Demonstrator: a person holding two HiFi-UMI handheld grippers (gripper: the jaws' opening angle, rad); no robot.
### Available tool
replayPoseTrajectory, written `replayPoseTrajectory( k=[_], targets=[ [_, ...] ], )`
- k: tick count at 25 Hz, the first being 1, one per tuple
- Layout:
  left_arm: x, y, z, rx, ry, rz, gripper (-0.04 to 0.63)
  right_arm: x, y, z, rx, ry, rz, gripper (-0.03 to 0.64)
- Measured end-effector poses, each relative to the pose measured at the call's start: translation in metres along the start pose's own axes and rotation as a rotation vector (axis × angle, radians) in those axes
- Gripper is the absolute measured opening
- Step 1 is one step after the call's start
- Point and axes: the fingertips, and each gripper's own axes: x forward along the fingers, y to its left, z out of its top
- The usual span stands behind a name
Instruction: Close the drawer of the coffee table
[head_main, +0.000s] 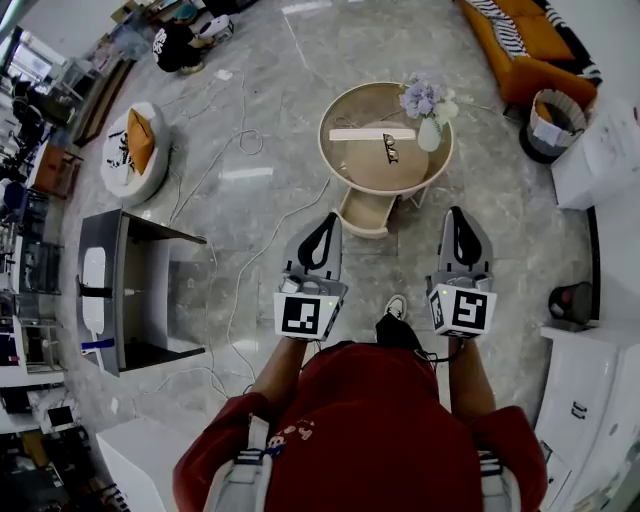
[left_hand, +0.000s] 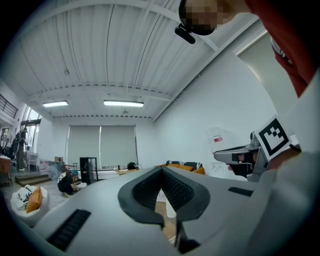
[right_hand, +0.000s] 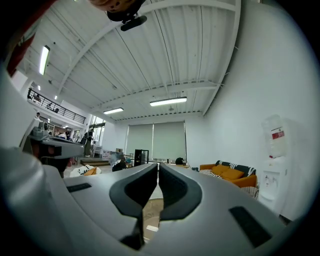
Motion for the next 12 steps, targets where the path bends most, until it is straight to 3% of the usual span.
replayPoseTrajectory(
  k=[8,12],
  targets=[
    [0.045,-0.004,0.0,0.018,0.013,0.039,0.012,0.042,-0.04,-0.002,0.036,-0.006,0.016,0.025],
    [0.052,0.0,-0.002,0.015,0.006,0.053,0.012,0.052,-0.042,-0.005,-0.021,0.003,0.038,0.025]
  ],
)
